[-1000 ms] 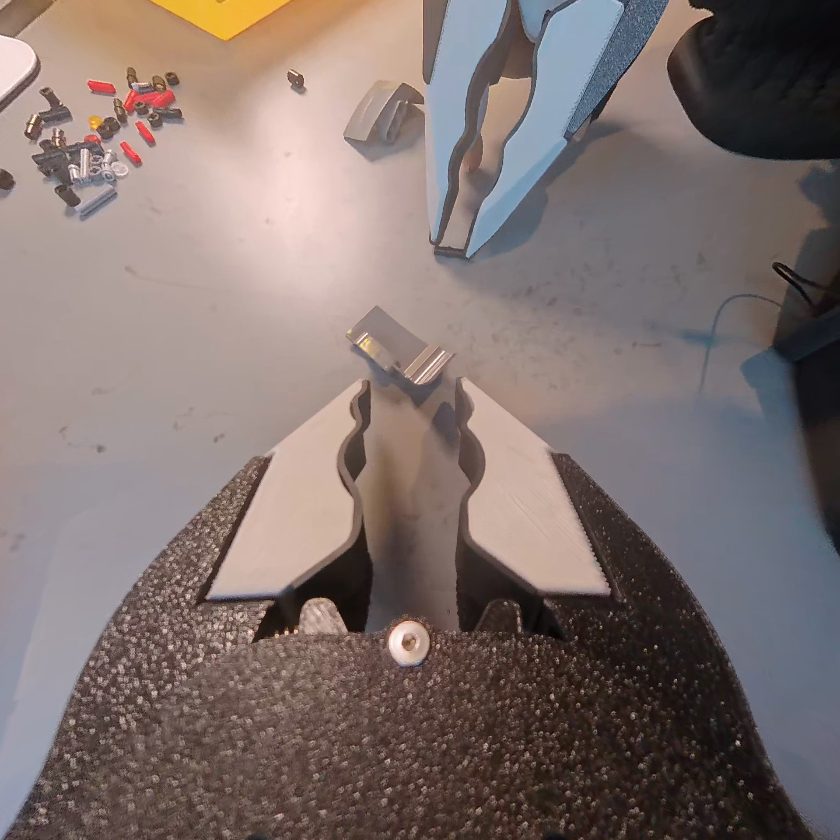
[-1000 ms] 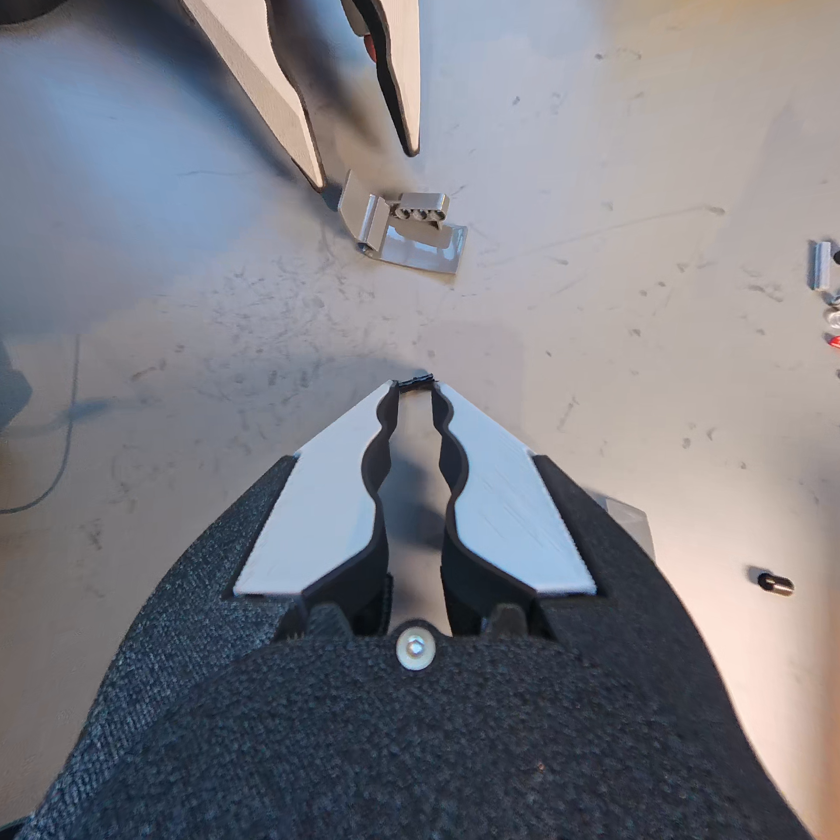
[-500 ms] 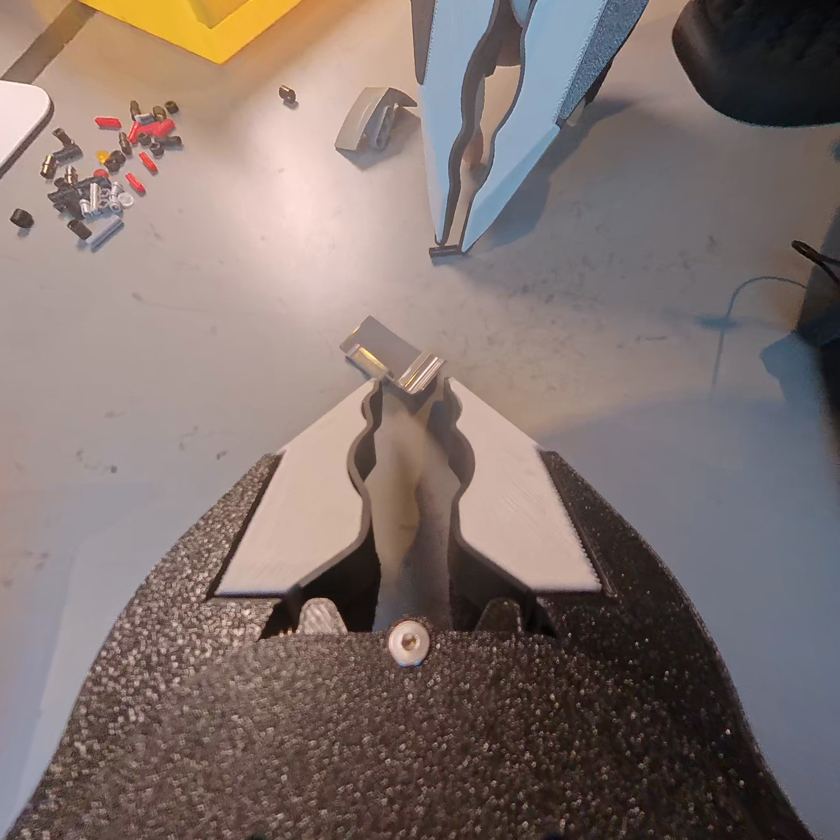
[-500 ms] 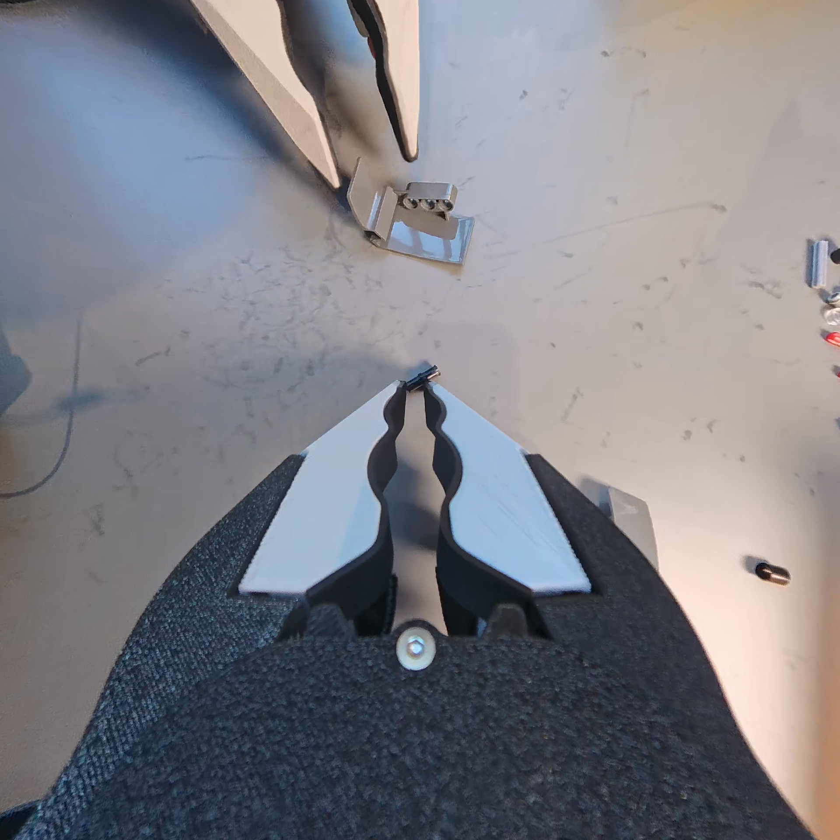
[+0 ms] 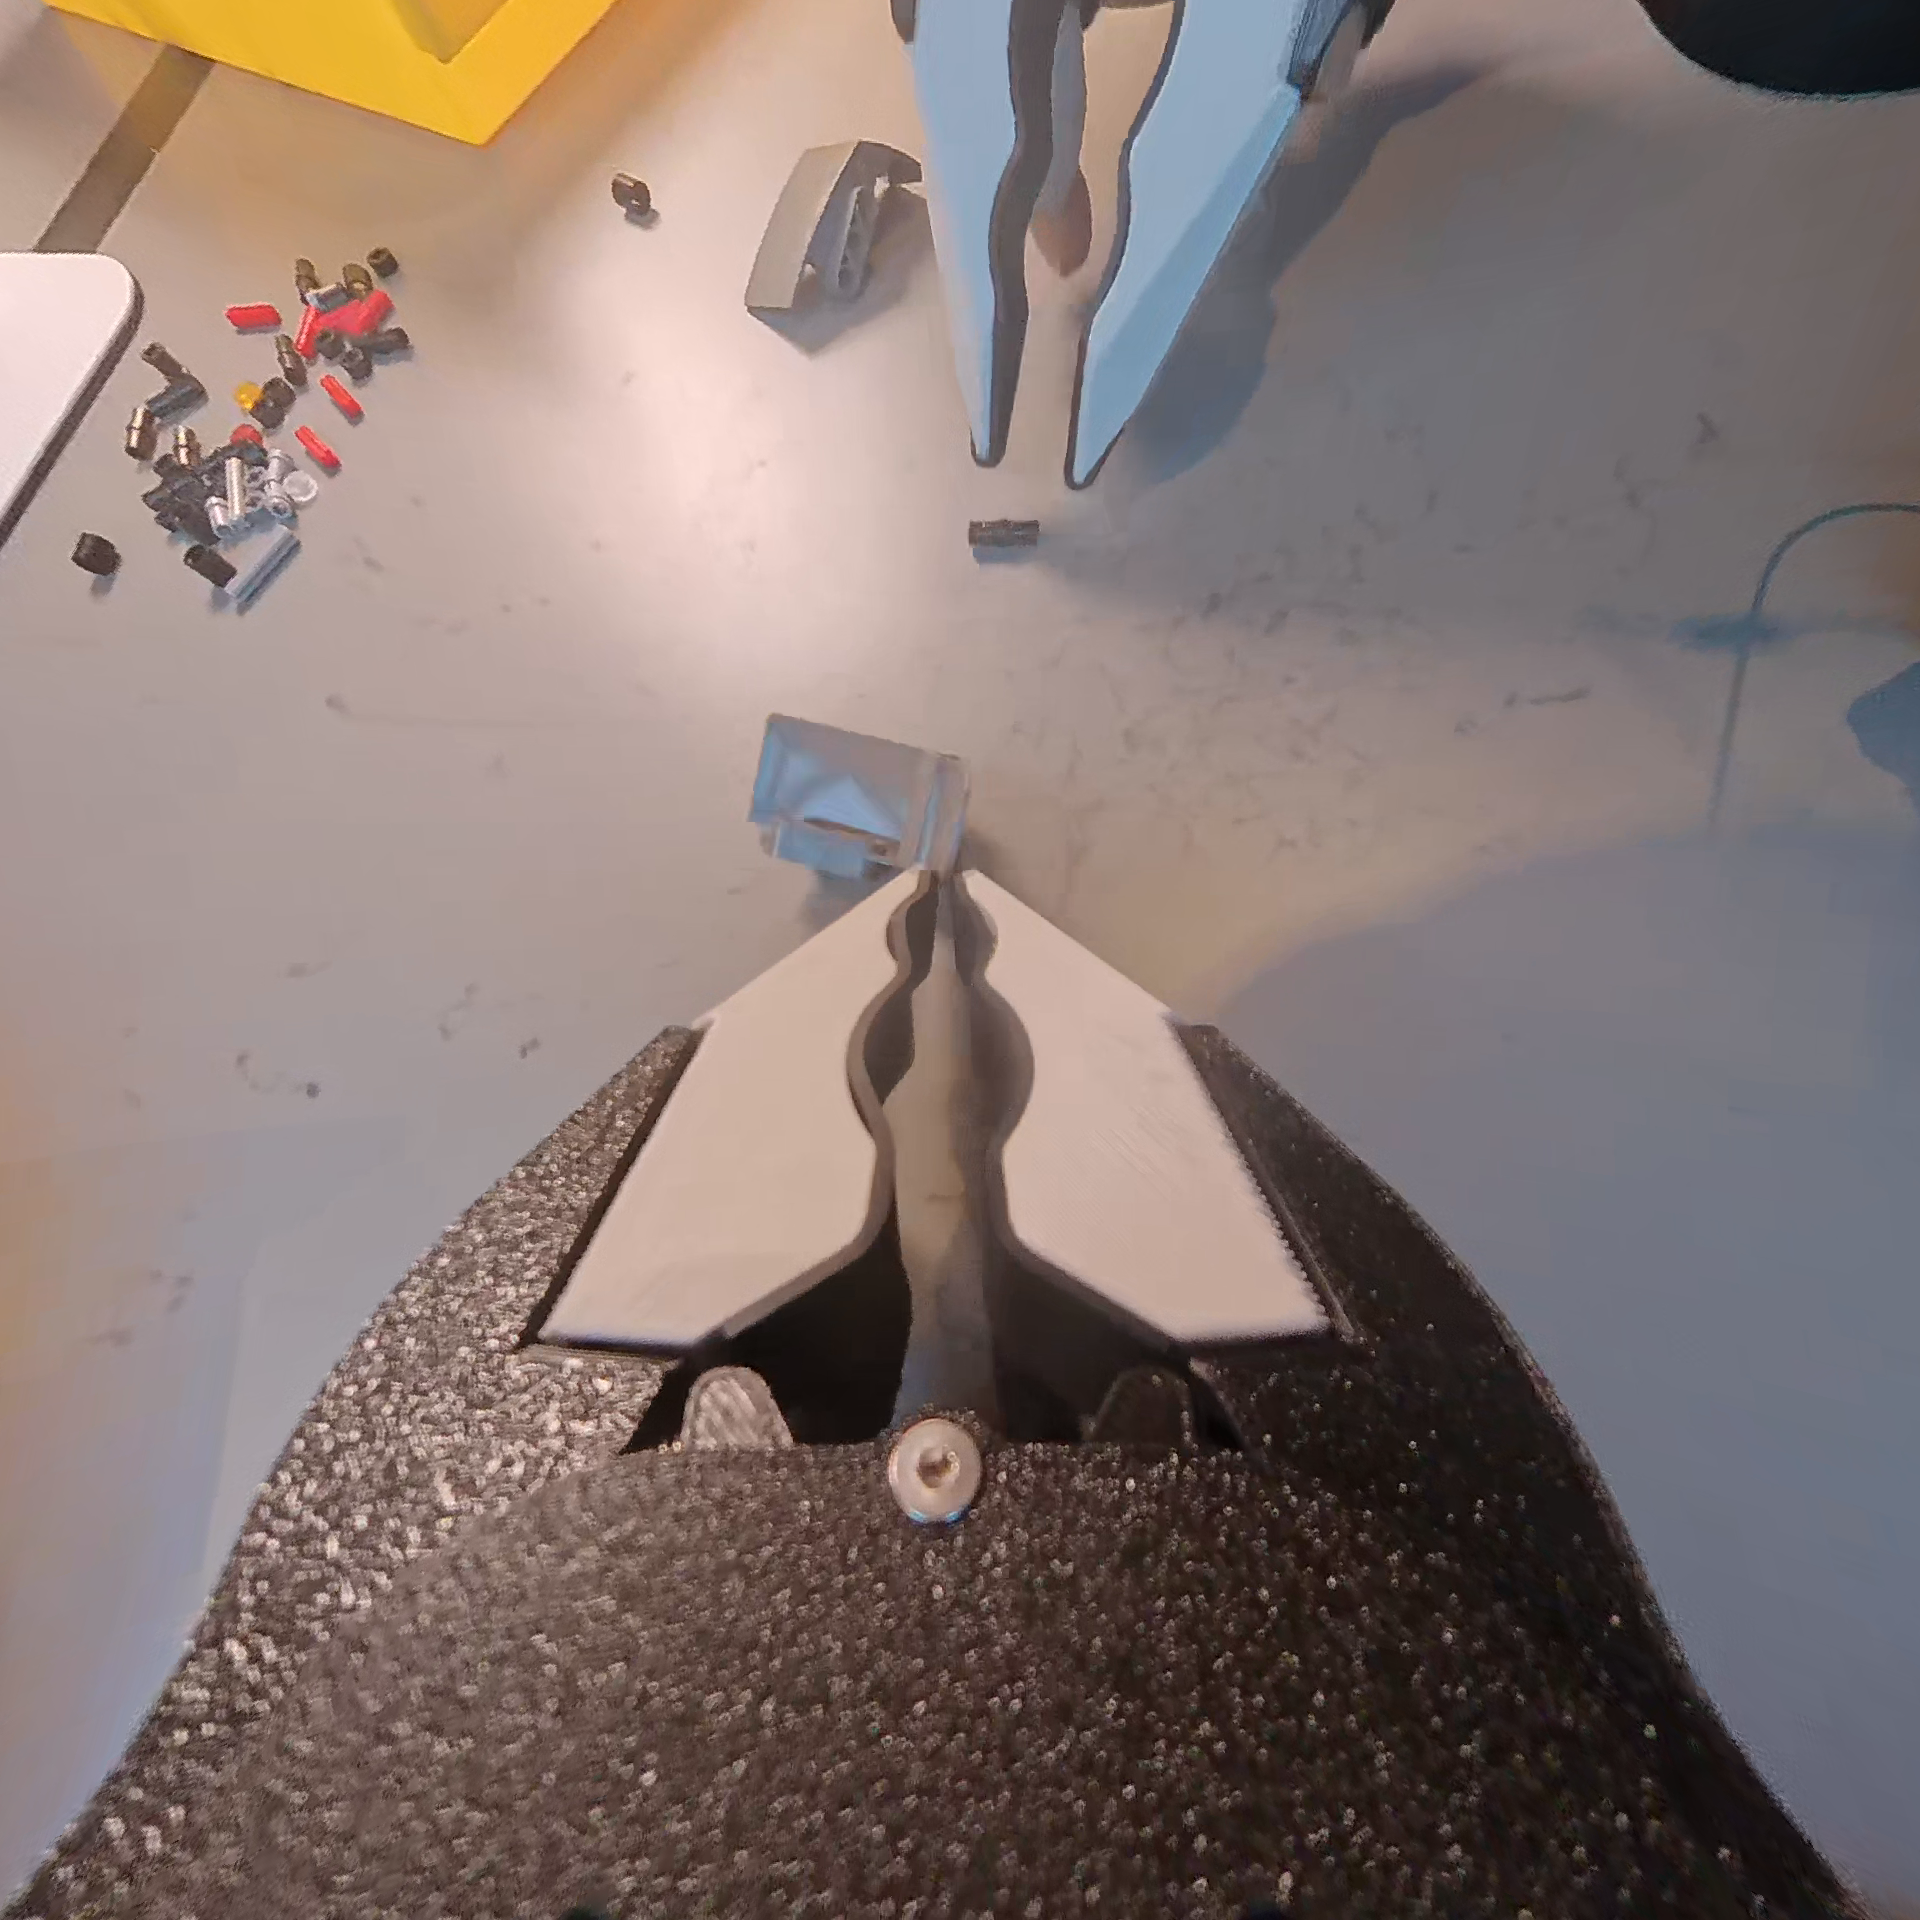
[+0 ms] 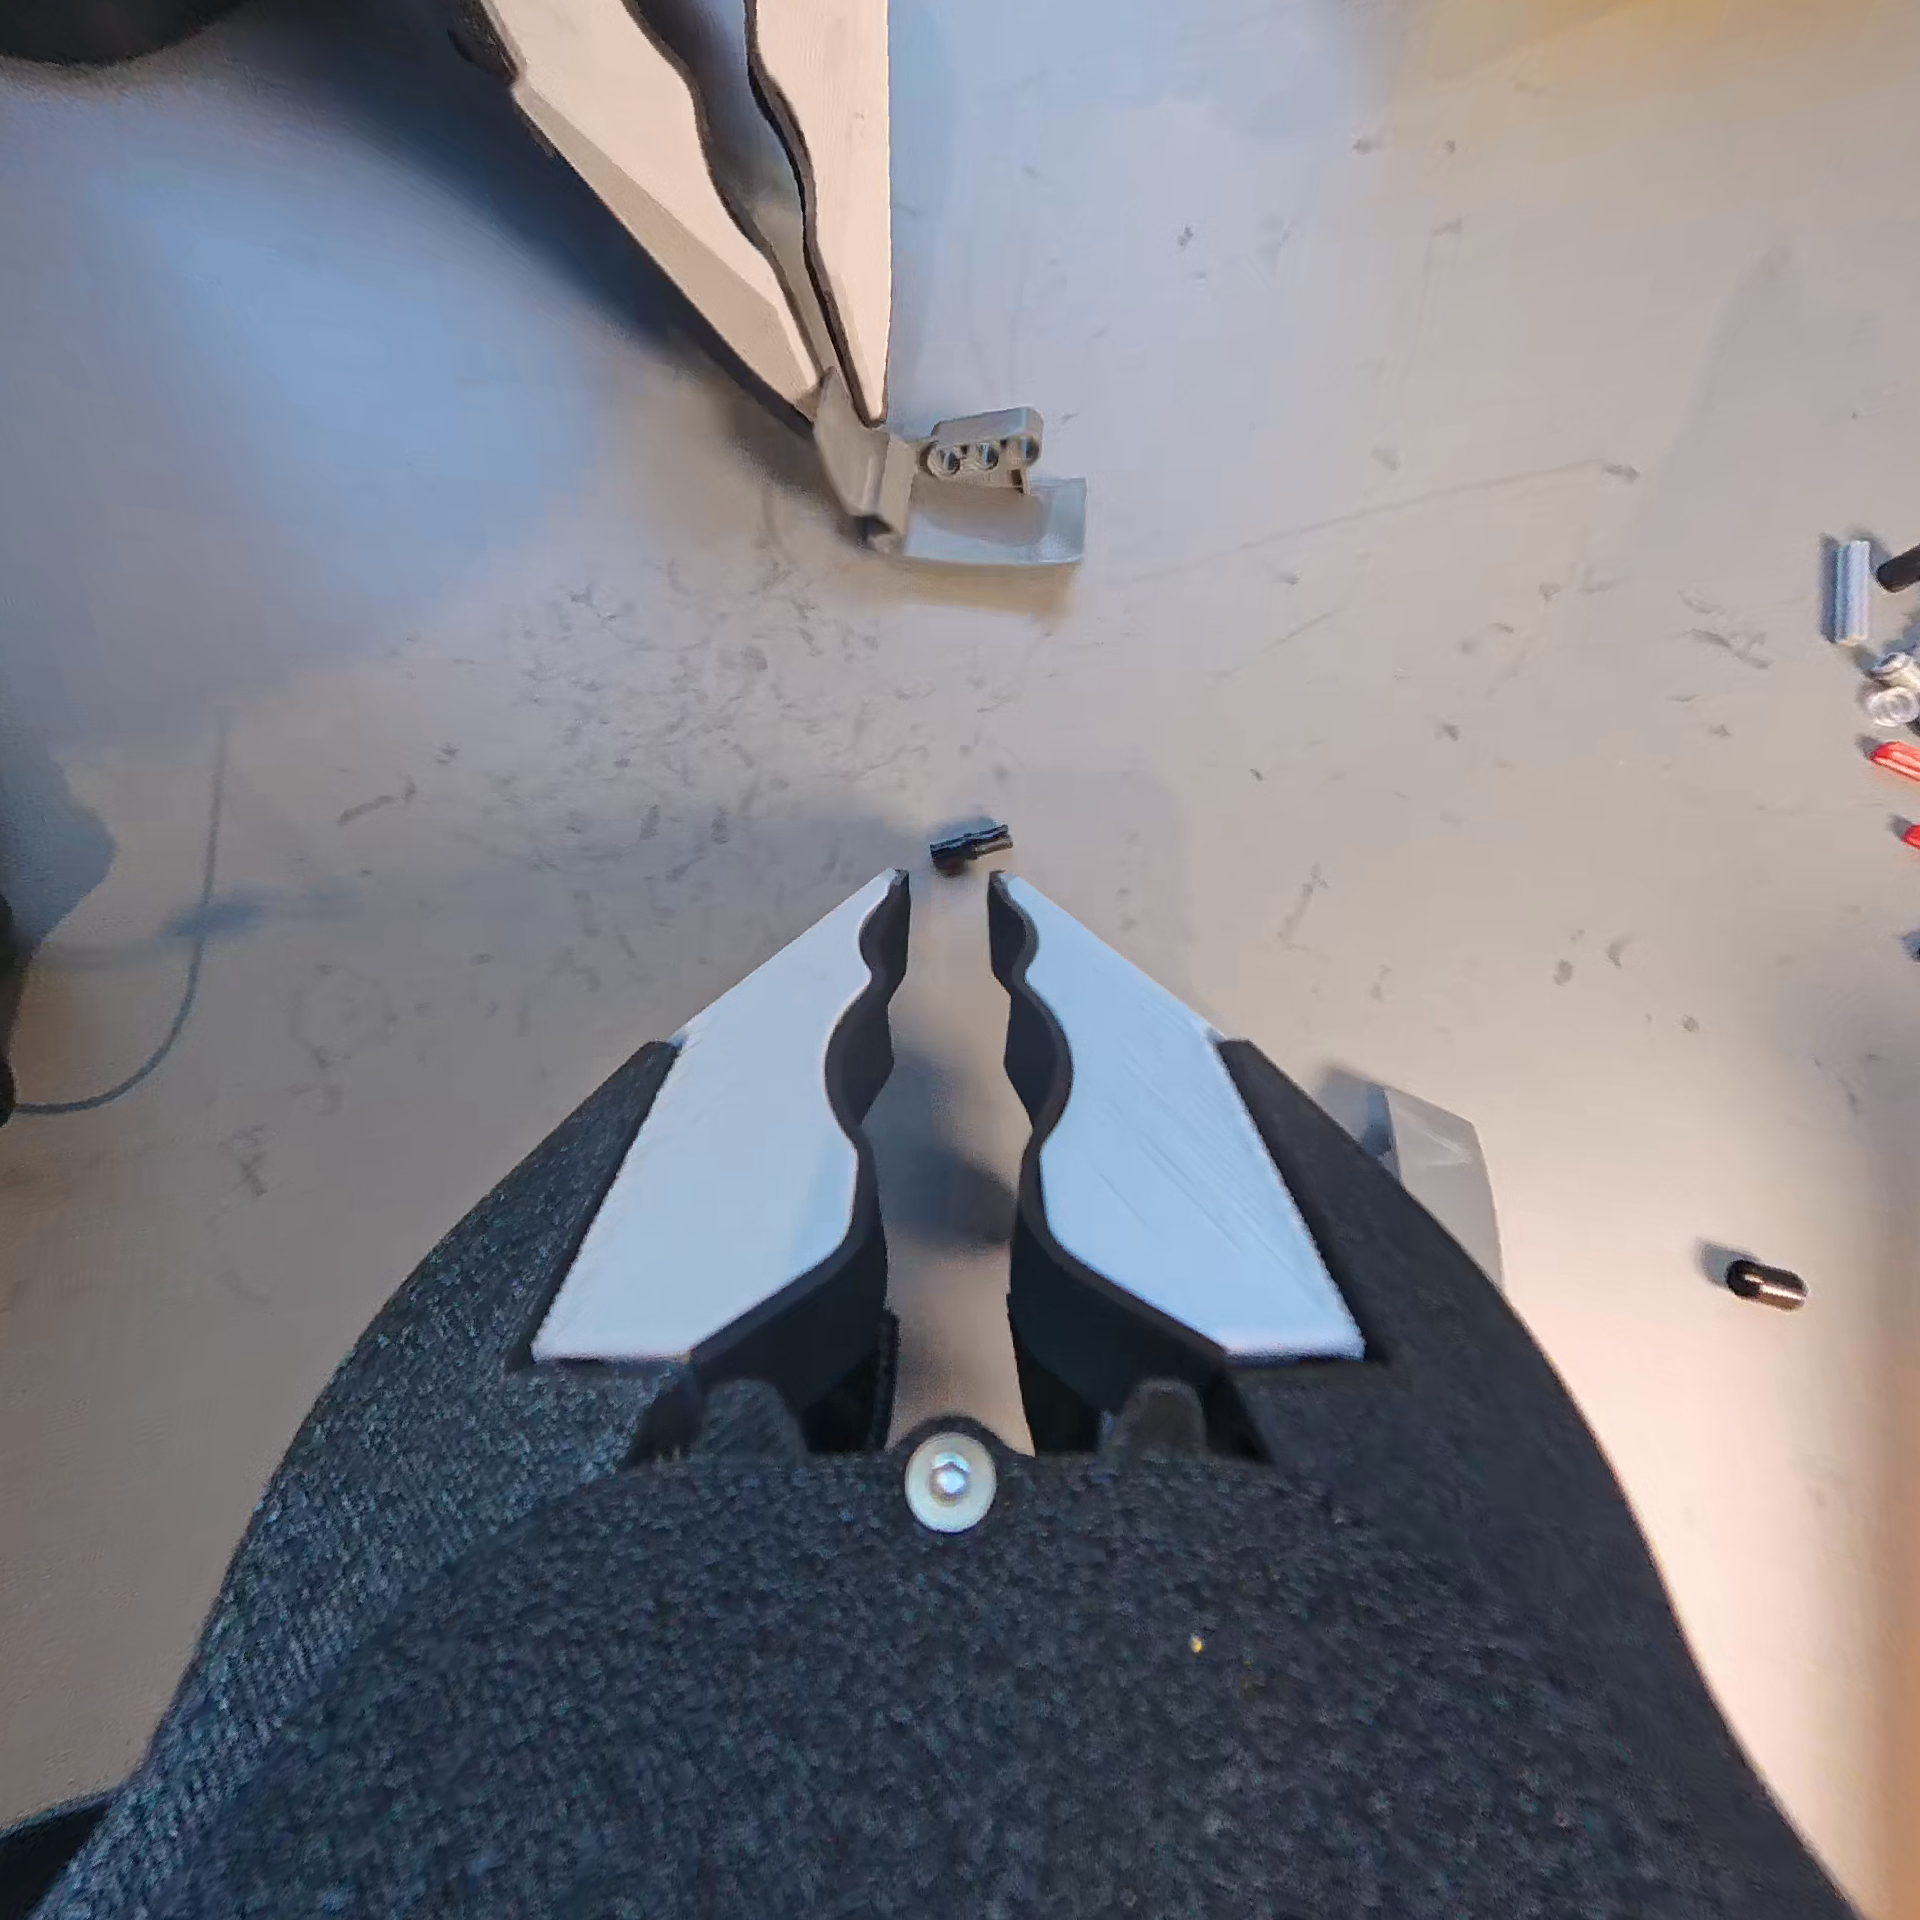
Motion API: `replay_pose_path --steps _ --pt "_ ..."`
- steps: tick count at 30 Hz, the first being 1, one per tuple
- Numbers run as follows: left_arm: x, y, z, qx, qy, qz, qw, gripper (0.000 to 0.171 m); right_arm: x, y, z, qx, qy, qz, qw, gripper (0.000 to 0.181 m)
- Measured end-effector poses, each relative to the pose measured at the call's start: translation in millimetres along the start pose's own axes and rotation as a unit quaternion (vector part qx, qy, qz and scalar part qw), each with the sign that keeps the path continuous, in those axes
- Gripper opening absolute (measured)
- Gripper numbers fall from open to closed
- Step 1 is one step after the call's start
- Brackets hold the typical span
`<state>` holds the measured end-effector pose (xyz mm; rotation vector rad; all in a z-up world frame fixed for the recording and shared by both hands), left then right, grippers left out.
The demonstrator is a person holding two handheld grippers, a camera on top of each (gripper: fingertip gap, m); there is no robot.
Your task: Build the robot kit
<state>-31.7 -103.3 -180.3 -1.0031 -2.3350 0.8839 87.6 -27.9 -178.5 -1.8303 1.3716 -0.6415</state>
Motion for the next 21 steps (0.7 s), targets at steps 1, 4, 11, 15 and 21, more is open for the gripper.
replay_pose_path --steps 1,4,11,15,21 --pt "1 0 0 0.001 0.003 -0.005 1.000 0.001 -1 -3 -1 -0.007 0.003 -0.001 1.000 0.015" --pt "5 0 2 0.006 0.009 -0.016 1.000 0.001 -13 -24 -2 -0.032 0.008 0.019 0.999 0.018" --pt "21 10 0 0.019 0.032 -0.041 0.998 0.001 -63 -85 36 -0.016 0.046 0.118 0.992 0.037" --pt "33 18 -4 0.024 0.041 -0.056 0.997 0.005 -67 -71 51 -0.006 0.058 0.100 0.993 0.037" --pt "40 4 -8 -0.020 -0.015 -0.043 0.999 0.024 -72 -42 55 0.003 0.072 0.072 0.995 0.006"
Point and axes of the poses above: each gripper's, where its closed fingertips meet, y out along the fingers, z out of its underside, x = y × z across the jaws, the point moved 4 cm from there along -y, back along the fingers, and after that the axes turned 5 degrees about x, right-handed, at the moved point
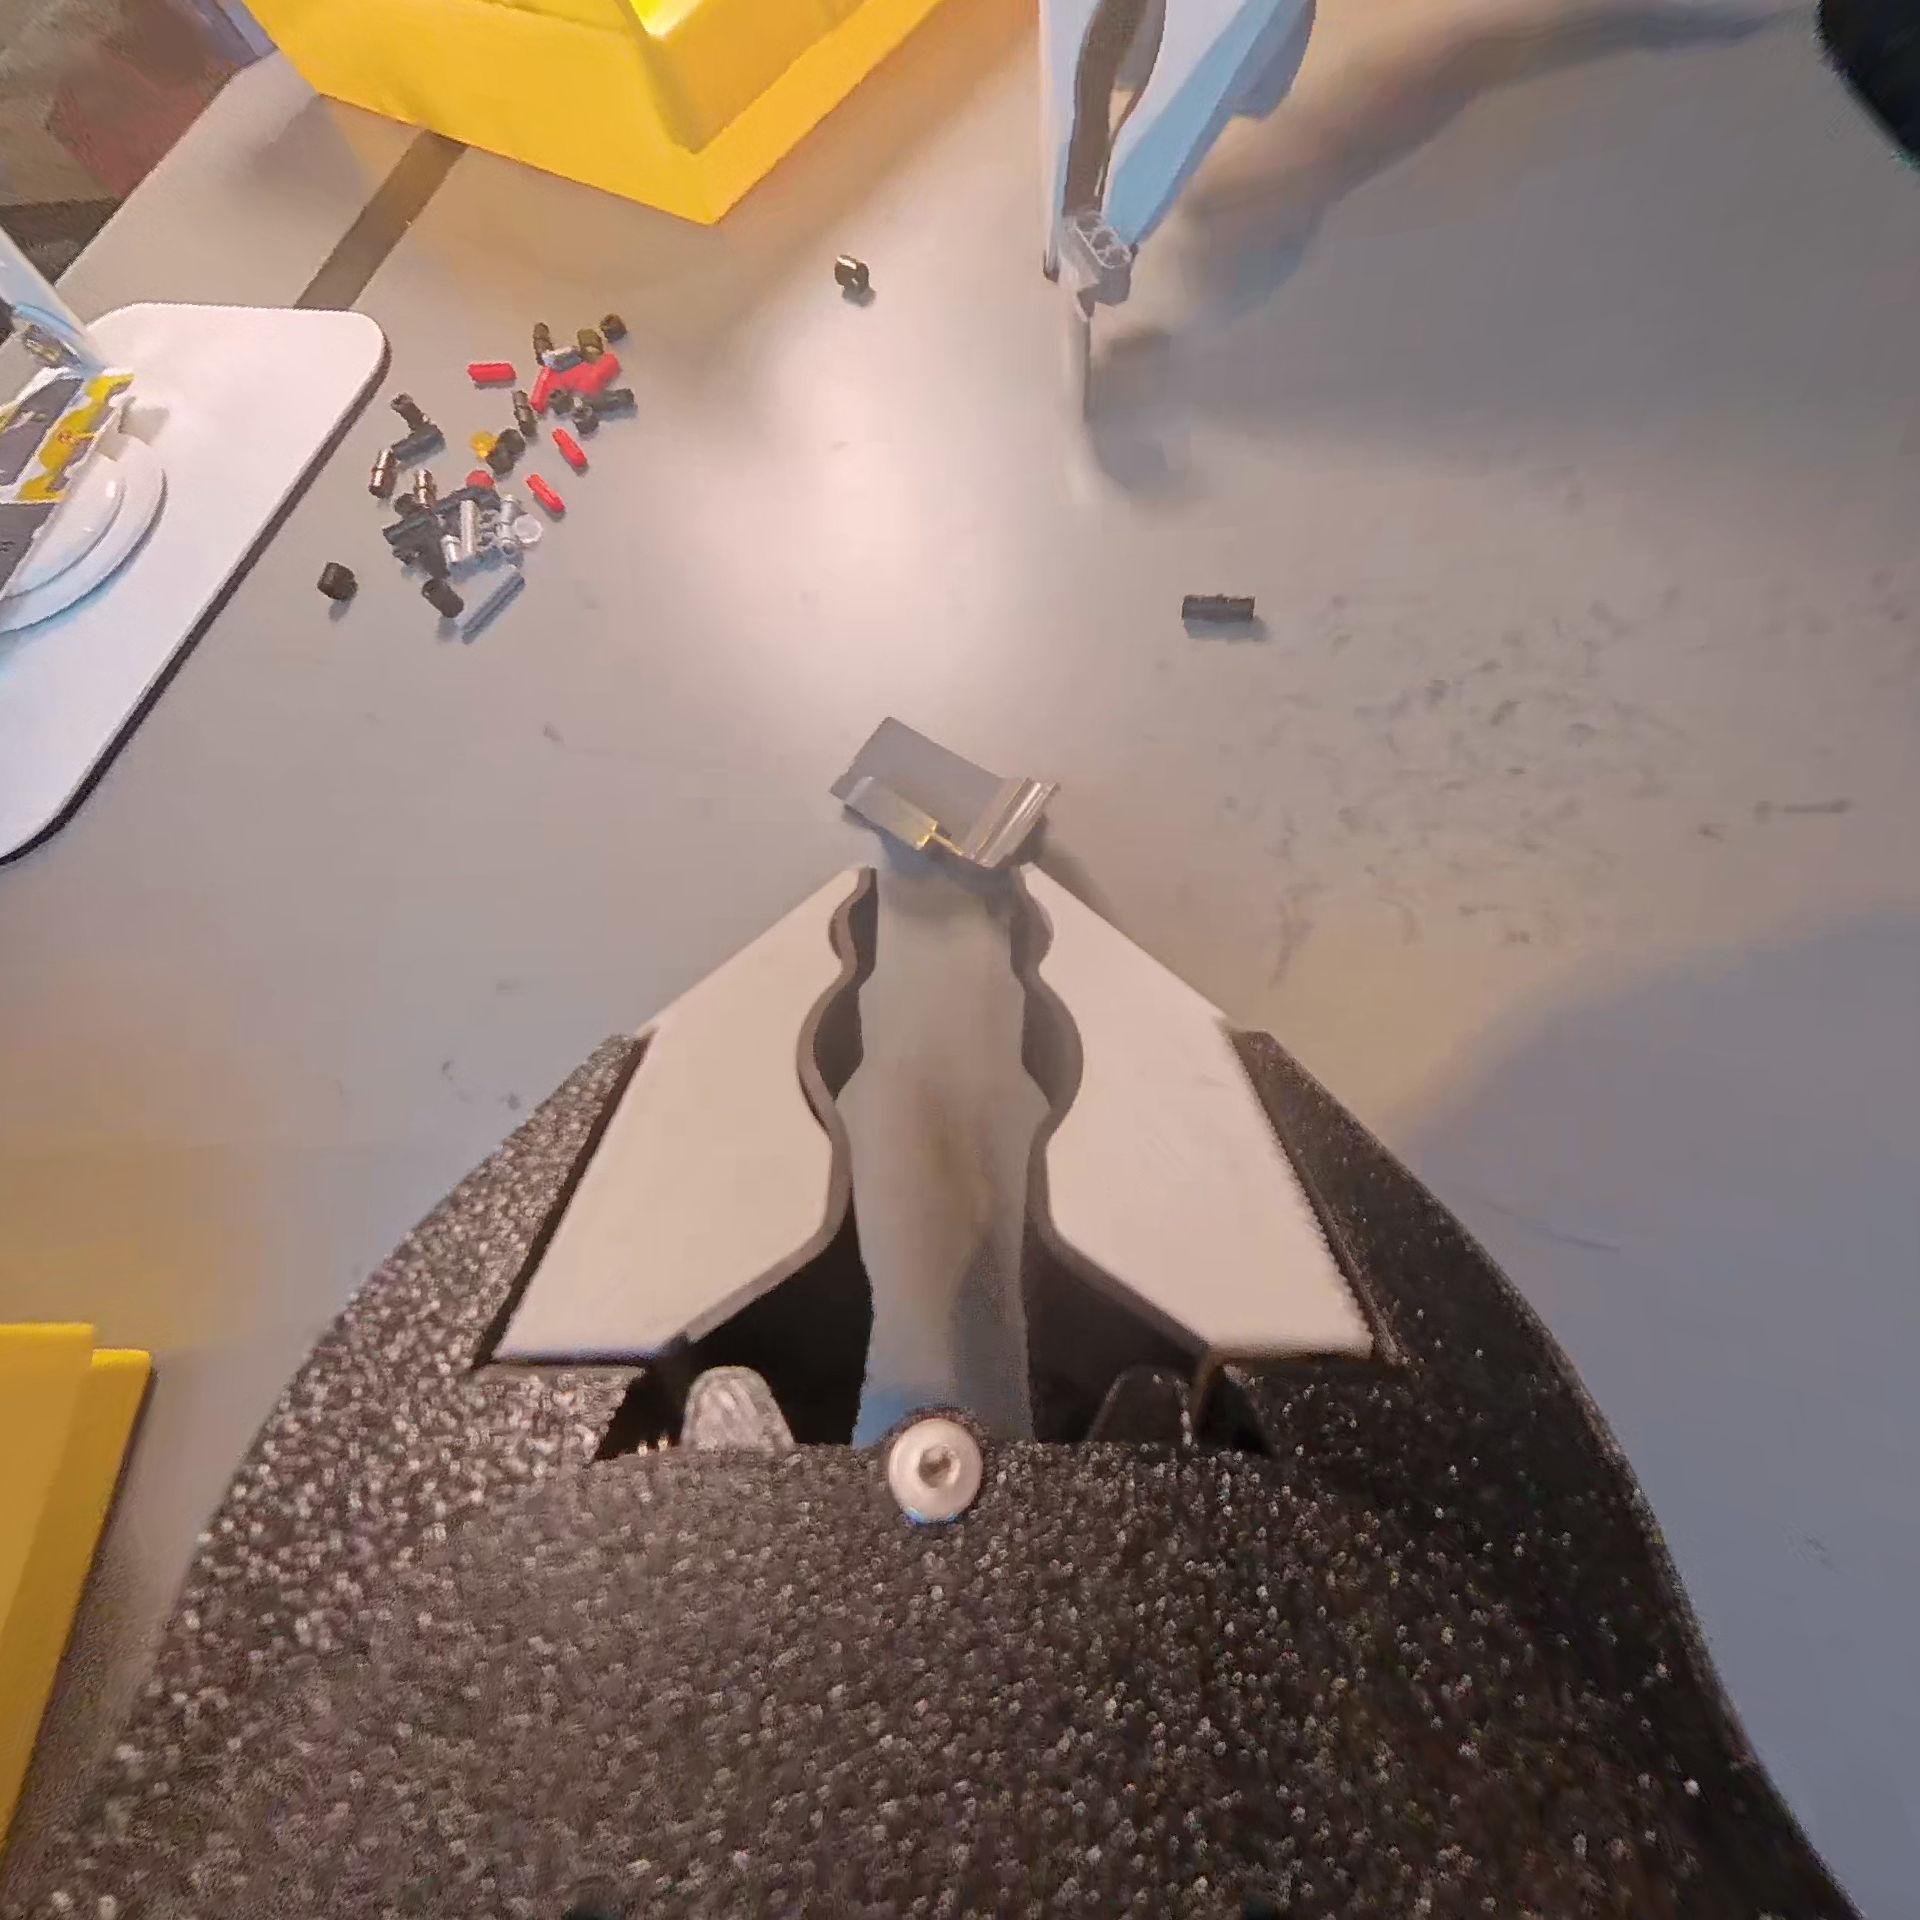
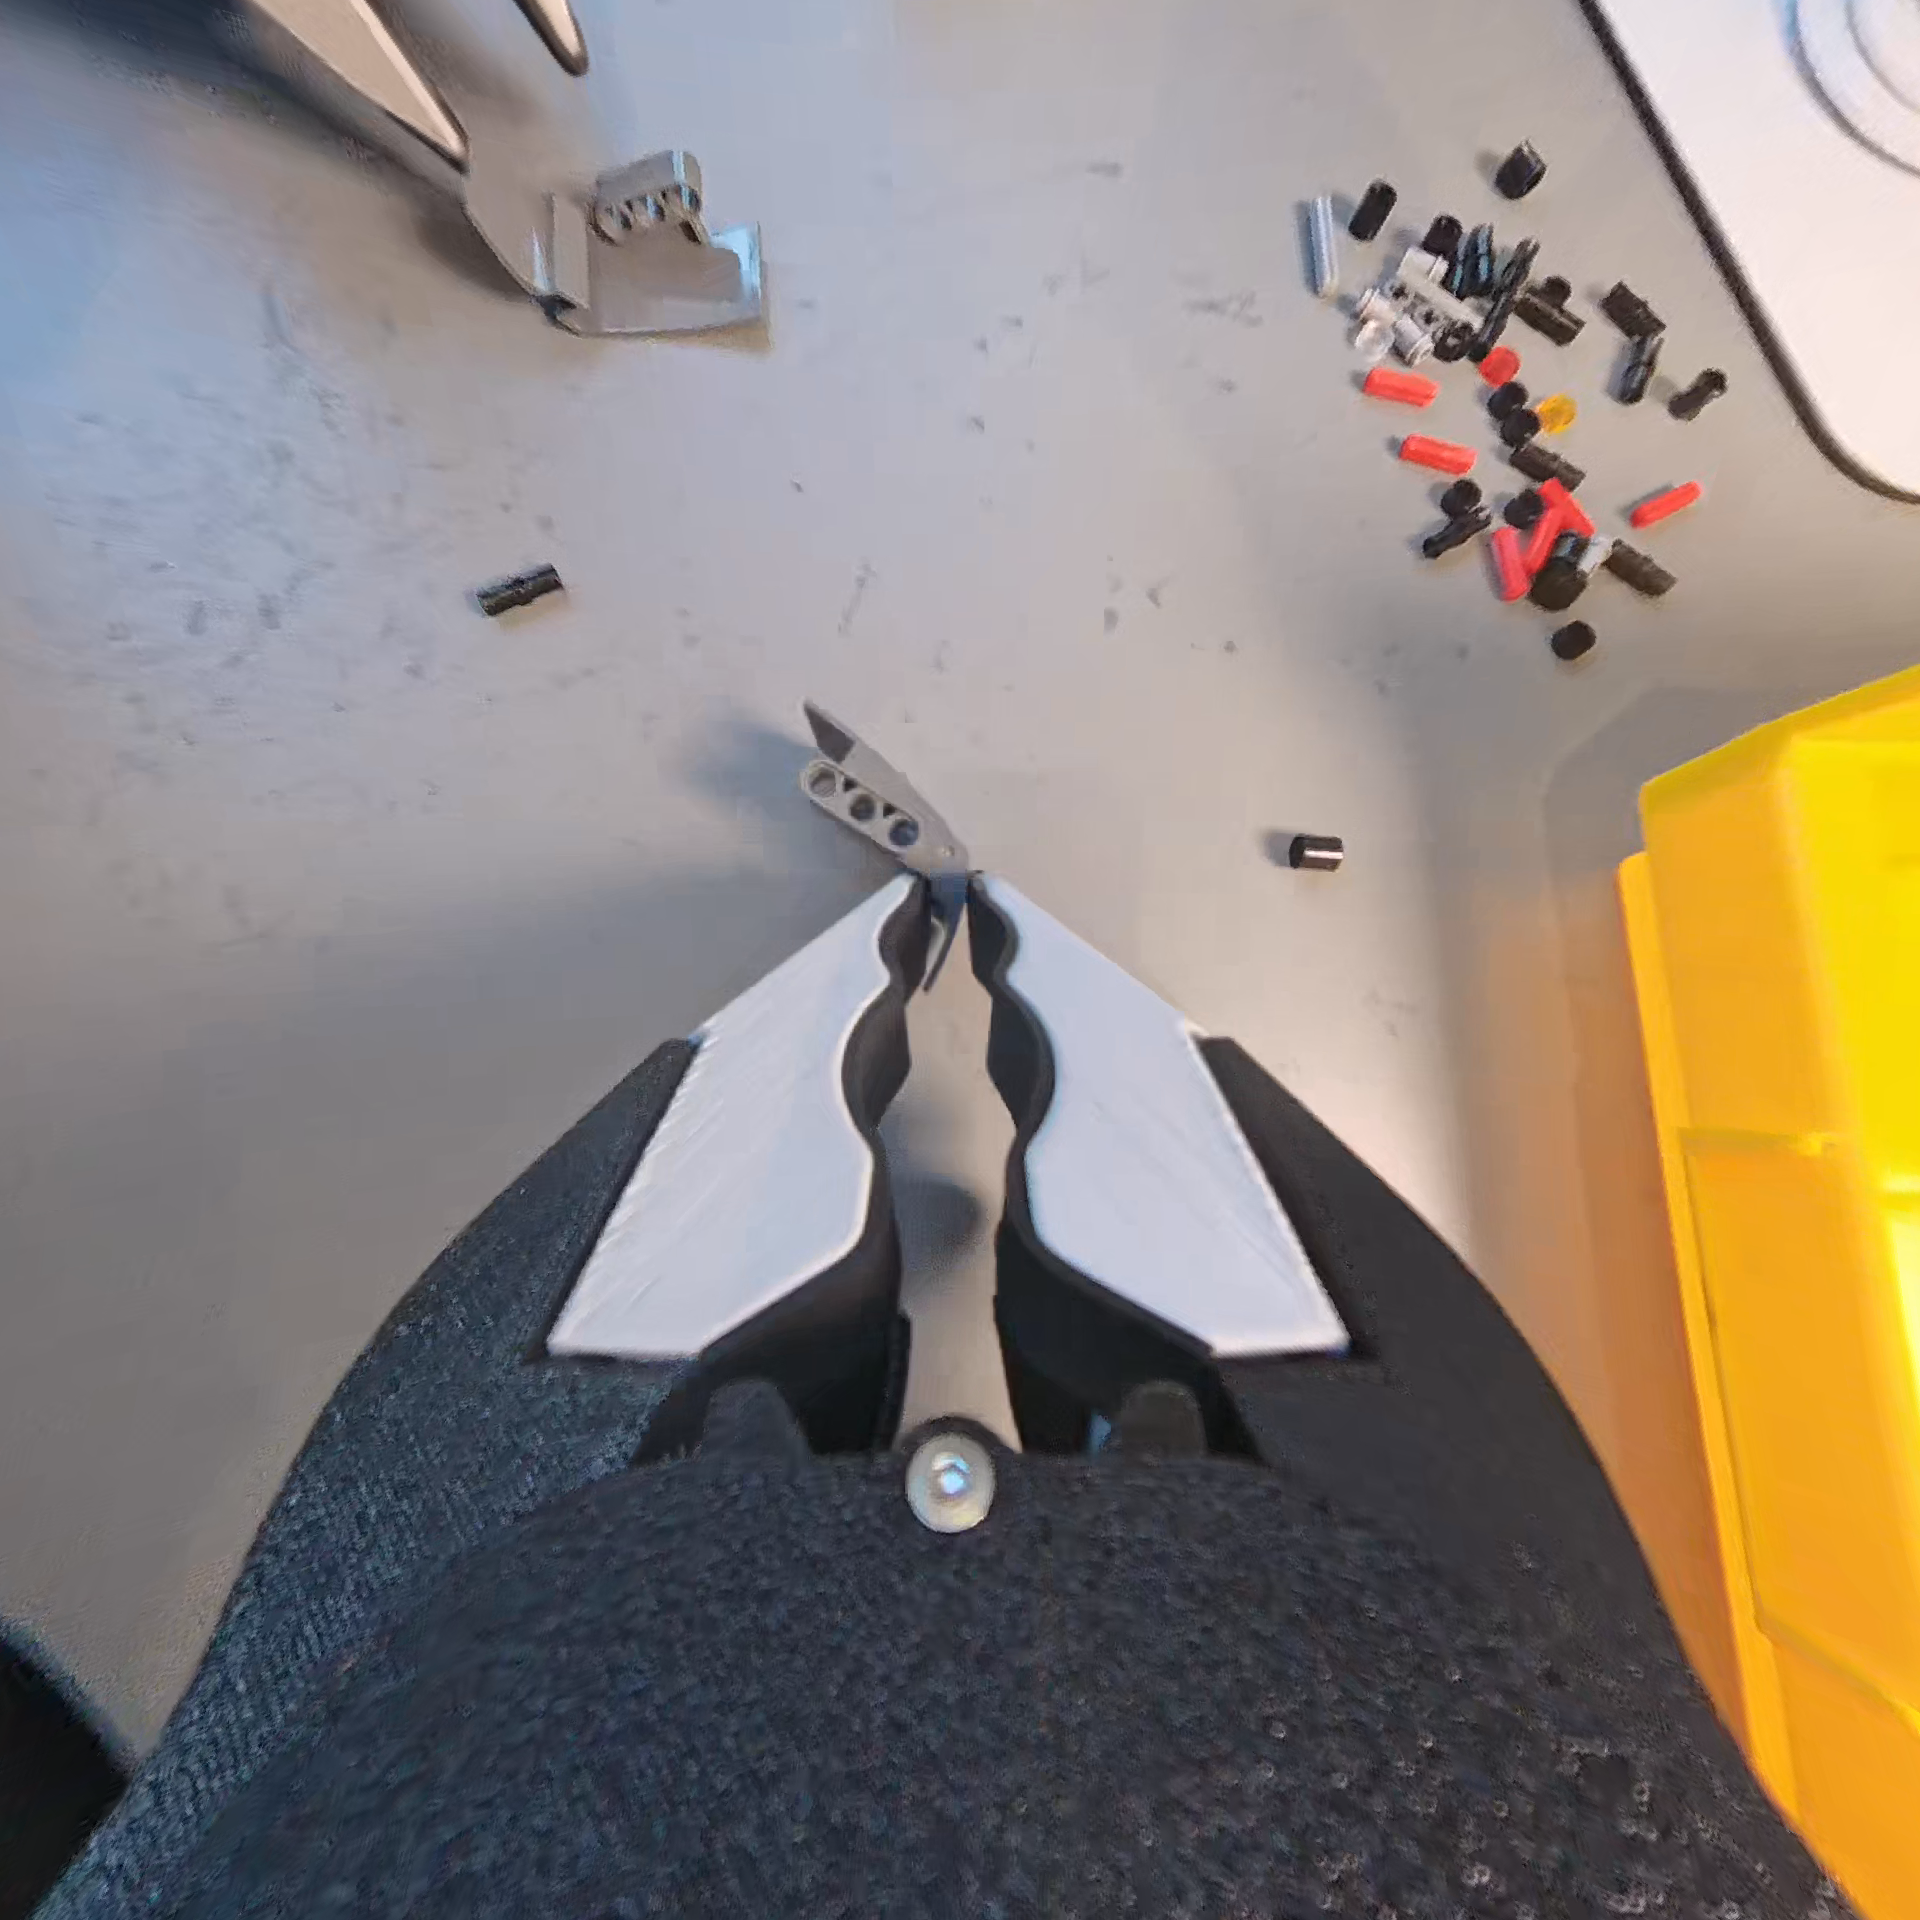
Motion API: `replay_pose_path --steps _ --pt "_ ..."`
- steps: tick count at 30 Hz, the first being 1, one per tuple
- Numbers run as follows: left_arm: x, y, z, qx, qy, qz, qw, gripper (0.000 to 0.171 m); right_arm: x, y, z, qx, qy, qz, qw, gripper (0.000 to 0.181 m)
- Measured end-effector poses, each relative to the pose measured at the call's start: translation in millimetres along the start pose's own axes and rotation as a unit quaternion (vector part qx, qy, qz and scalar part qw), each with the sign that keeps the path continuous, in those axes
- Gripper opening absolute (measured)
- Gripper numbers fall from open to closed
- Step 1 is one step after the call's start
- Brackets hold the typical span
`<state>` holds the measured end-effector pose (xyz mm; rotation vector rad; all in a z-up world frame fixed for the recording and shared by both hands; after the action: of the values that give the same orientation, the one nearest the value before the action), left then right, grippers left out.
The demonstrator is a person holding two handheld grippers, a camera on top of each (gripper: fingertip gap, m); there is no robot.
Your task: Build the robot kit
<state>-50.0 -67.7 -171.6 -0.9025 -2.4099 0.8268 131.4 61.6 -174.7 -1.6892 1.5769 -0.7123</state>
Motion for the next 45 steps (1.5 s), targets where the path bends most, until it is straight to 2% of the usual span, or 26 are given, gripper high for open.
replay_pose_path --steps 3,7,10,12,15,19,23,28,32,33,36,38,42,45 --pt "0 -11 -7 -0.041 -0.030 0.013 0.999 0.025 9 -8 -21 -0.085 0.054 -0.062 0.993 0.006" --pt "-14 -18 -30 -0.104 -0.055 0.050 0.992 0.026 42 -11 -54 -0.176 0.133 -0.218 0.951 0.007" --pt "-34 -23 -50 -0.153 -0.074 0.099 0.980 0.026 60 0 -70 -0.179 0.198 -0.293 0.918 0.007" --pt "-39 -23 -57 -0.165 -0.087 0.102 0.977 0.022 72 5 -79 -0.180 0.224 -0.328 0.900 0.007" --pt "-36 -23 -60 -0.168 -0.109 0.085 0.976 0.001 85 7 -89 -0.187 0.247 -0.366 0.877 0.007" --pt "-28 -21 -55 -0.162 -0.212 0.141 0.953 0.001 95 13 -86 -0.168 0.217 -0.358 0.892 0.007" --pt "-27 -10 -42 -0.132 -0.291 0.178 0.931 0.001 92 20 -76 -0.131 0.155 -0.284 0.937 0.016" --pt "-19 -8 -41 -0.145 -0.358 0.188 0.903 0.001 93 24 -74 -0.116 0.133 -0.246 0.953 0.018" --pt "-18 -5 -37 -0.141 -0.380 0.193 0.893 0.002 96 19 -81 -0.144 0.135 -0.257 0.946 0.006" --pt "-17 -6 -37 -0.146 -0.387 0.194 0.889 0.001 95 19 -81 -0.145 0.132 -0.252 0.947 0.007" --pt "-10 -7 -37 -0.159 -0.404 0.182 0.882 0.001 93 22 -79 -0.131 0.124 -0.220 0.959 0.026" --pt "-10 -7 -37 -0.165 -0.421 0.197 0.870 0.001 95 21 -85 -0.148 0.121 -0.211 0.959 0.031" --pt "-10 -7 -37 -0.176 -0.442 0.216 0.852 0.001 88 17 -93 -0.169 0.085 -0.139 0.972 0.029" --pt "-10 -8 -37 -0.178 -0.447 0.223 0.848 0.001 87 14 -94 -0.173 0.058 -0.111 0.977 0.022"
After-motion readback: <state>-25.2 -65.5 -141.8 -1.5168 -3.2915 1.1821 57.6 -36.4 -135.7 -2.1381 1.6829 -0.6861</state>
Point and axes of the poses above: each gripper's, where its closed fingertips meet, y out along the fingers, z out of its underside, x = y × z across the jaws, the point moved 4 cm from there along -y, back along the fingers, and after that the axes turned 5 degrees about x, right-handed, at the moved point
